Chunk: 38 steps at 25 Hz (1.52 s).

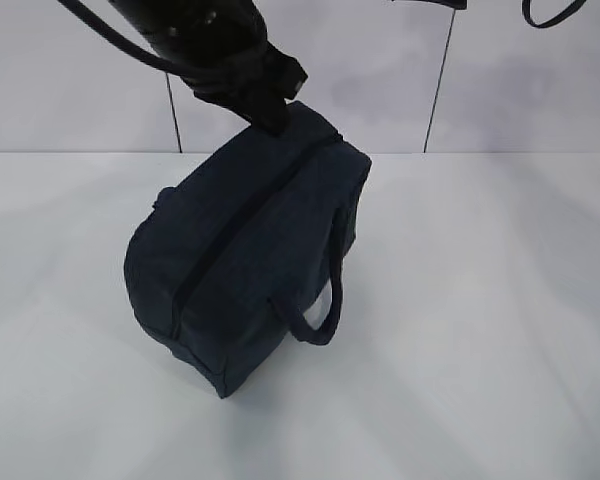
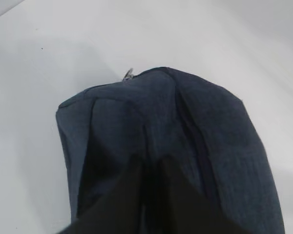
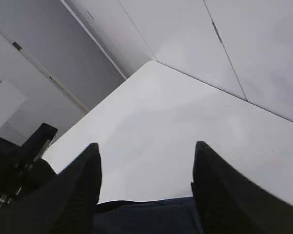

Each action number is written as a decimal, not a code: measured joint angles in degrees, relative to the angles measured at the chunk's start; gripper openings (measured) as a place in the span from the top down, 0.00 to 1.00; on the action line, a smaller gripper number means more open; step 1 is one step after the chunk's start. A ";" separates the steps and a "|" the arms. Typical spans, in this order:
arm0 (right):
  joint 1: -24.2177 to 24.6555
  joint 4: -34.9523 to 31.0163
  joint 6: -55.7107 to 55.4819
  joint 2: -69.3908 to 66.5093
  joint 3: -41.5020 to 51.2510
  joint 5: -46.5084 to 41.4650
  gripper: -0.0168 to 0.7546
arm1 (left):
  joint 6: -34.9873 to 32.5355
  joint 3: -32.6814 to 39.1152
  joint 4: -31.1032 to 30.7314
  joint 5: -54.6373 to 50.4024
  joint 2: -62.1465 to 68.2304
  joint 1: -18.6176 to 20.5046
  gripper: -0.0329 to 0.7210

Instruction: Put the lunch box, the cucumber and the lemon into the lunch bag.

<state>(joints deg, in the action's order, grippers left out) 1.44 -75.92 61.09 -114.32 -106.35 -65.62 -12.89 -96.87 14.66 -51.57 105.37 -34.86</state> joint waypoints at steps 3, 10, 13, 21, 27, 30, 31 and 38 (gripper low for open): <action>0.00 1.58 -0.71 1.13 0.00 -0.89 0.37 | 0.63 0.00 0.00 0.00 1.16 0.90 0.91; 0.00 1.94 -1.23 3.30 0.00 -1.88 0.37 | 1.57 0.00 0.11 -0.10 4.30 3.18 0.91; 0.00 1.94 -1.33 3.89 0.00 -2.23 0.37 | 2.62 -0.24 0.21 -0.10 4.90 3.84 0.91; 0.00 1.94 -2.69 4.09 0.00 -2.77 0.37 | 3.08 -0.24 0.21 -0.19 5.83 5.56 0.39; 0.00 11.55 -8.84 4.87 0.00 -3.65 0.37 | 3.08 -2.23 0.21 -6.84 5.83 5.56 0.21; 0.00 20.34 -14.21 6.11 0.00 -4.21 0.37 | 3.73 -5.19 -0.01 -12.00 5.83 5.56 0.20; 0.00 22.94 -15.92 6.62 0.00 -4.32 0.37 | 4.21 -6.45 -0.14 -13.47 5.83 5.56 0.20; -0.26 32.08 -26.85 9.92 -0.09 -5.01 0.37 | 10.36 -11.89 -2.80 -18.85 1.31 5.58 0.20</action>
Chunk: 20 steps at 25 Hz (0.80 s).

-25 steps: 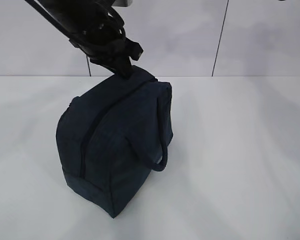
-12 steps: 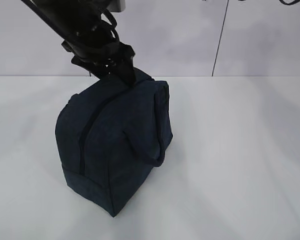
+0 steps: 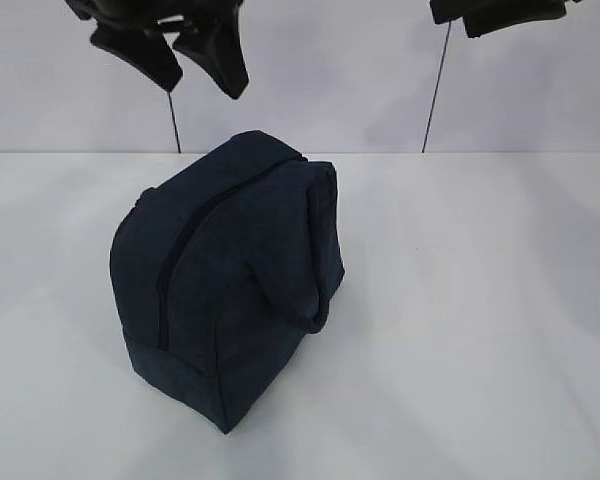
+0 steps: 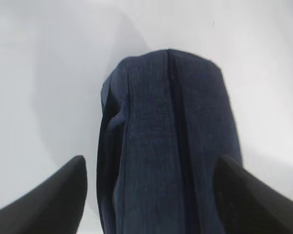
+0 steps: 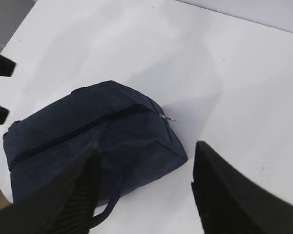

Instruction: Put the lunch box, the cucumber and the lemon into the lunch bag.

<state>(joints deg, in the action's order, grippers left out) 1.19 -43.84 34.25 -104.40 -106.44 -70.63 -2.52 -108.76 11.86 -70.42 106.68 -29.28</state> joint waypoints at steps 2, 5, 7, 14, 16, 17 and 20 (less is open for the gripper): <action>-0.72 3.08 -3.62 1.05 0.00 -0.02 0.37 | 1.12 0.00 -0.20 -0.51 -2.42 0.00 0.20; -3.16 9.06 -9.00 3.24 0.00 -0.23 0.37 | 2.11 0.00 -0.21 -0.92 -6.45 0.00 0.20; -5.89 12.98 -12.71 5.06 0.11 -0.33 0.37 | 2.52 0.00 -0.54 -1.05 -9.57 0.00 0.20; -16.96 22.12 -21.75 13.76 6.13 -0.76 0.37 | 2.52 9.47 -6.35 -1.36 -22.38 0.00 0.20; -19.31 24.91 -23.72 16.09 8.46 -0.79 0.35 | 2.52 14.38 -7.62 -1.47 -26.14 0.00 0.20; -20.23 26.09 -24.48 17.43 9.84 -0.90 0.35 | 2.52 17.09 -7.89 -1.46 -28.21 0.00 0.20; -21.36 28.71 -26.15 21.77 14.46 -0.90 0.36 | 2.52 24.74 -7.89 -1.50 -34.43 0.00 0.20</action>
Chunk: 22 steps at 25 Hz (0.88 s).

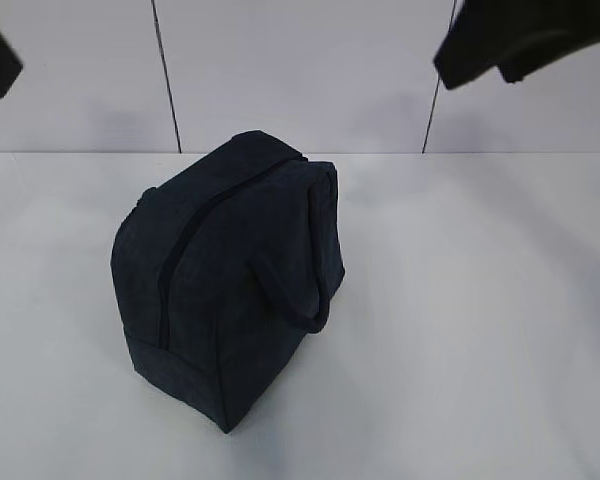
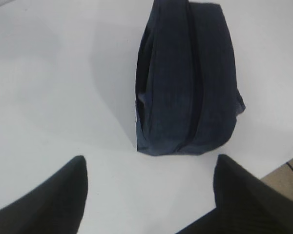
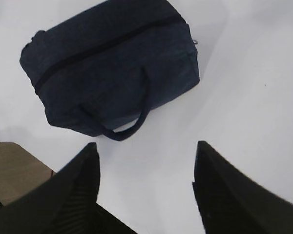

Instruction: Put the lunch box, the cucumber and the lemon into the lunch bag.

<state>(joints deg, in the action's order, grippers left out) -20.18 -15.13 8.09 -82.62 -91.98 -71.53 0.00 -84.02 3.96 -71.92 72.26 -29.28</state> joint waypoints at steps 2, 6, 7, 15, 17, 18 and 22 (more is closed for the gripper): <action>-0.03 1.84 -0.29 3.56 3.54 0.00 0.36 | 0.00 4.65 -0.08 -0.09 -4.63 0.00 0.23; -0.03 5.78 -0.55 12.50 11.43 0.00 0.36 | 0.00 13.04 -0.08 -0.09 -13.33 0.00 0.28; -0.03 6.48 -0.55 15.07 13.62 0.00 0.36 | 0.00 14.93 -0.08 -0.13 -15.72 0.00 0.28; -0.03 7.53 -0.55 36.11 30.72 -0.25 0.36 | 0.00 27.50 -0.08 -0.35 -33.52 0.00 0.30; -0.13 7.89 -0.55 41.15 34.99 0.52 0.36 | 0.00 30.69 -0.19 -0.45 -37.09 0.00 0.30; -0.13 8.50 -0.55 43.78 37.09 1.24 0.36 | 0.00 32.51 -0.34 -0.20 -38.93 0.00 0.30; -0.13 10.74 -0.55 51.47 44.56 3.75 0.36 | 0.00 39.00 -0.59 2.98 -44.54 0.00 0.30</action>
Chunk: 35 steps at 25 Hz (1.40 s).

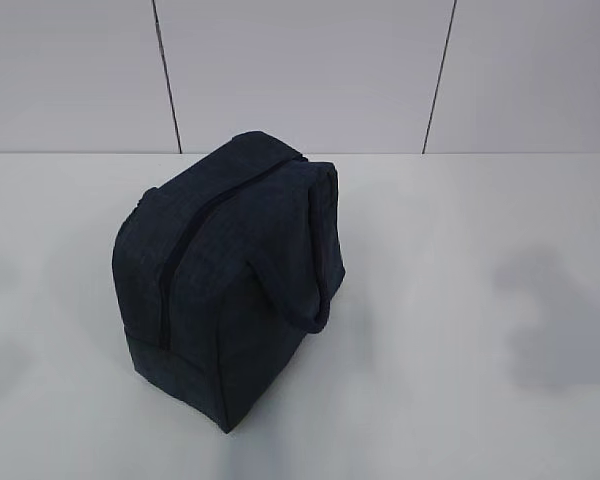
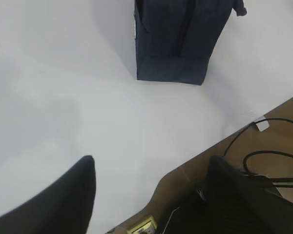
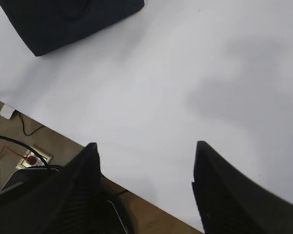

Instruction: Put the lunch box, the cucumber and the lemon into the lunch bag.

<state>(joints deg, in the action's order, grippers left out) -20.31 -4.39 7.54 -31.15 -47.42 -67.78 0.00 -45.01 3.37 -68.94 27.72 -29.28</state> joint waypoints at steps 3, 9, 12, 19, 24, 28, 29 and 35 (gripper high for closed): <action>0.00 0.51 0.00 3.98 4.69 2.61 0.36 | 0.00 3.67 -0.42 2.90 -2.37 0.00 0.30; 0.00 1.77 0.10 9.52 13.49 8.29 0.36 | 0.00 9.44 -1.55 8.18 -3.37 0.00 0.30; 0.00 2.53 0.20 10.85 17.25 9.06 0.36 | 0.00 11.75 -1.63 9.32 -3.37 0.00 0.30; 0.00 3.73 0.20 10.97 18.94 12.45 0.36 | 0.00 13.21 -1.68 9.83 -3.37 0.00 0.31; 0.00 3.78 0.20 10.97 20.66 16.89 0.36 | 0.00 13.21 -1.68 9.83 -3.37 0.00 0.31; 0.00 3.87 0.20 10.97 21.75 19.35 0.36 | 0.00 13.21 -1.76 9.83 -3.37 0.00 0.31; 0.00 3.87 0.20 10.97 21.78 19.24 0.36 | 0.00 13.21 -1.76 9.83 -3.37 0.00 0.31; 0.00 3.75 0.20 10.97 19.10 13.38 0.36 | 0.00 13.58 -1.43 8.91 -3.37 0.00 0.32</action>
<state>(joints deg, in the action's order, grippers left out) -20.31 -0.64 7.74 -20.19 -28.32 -54.40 0.00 -31.44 1.94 -60.03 24.35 -29.28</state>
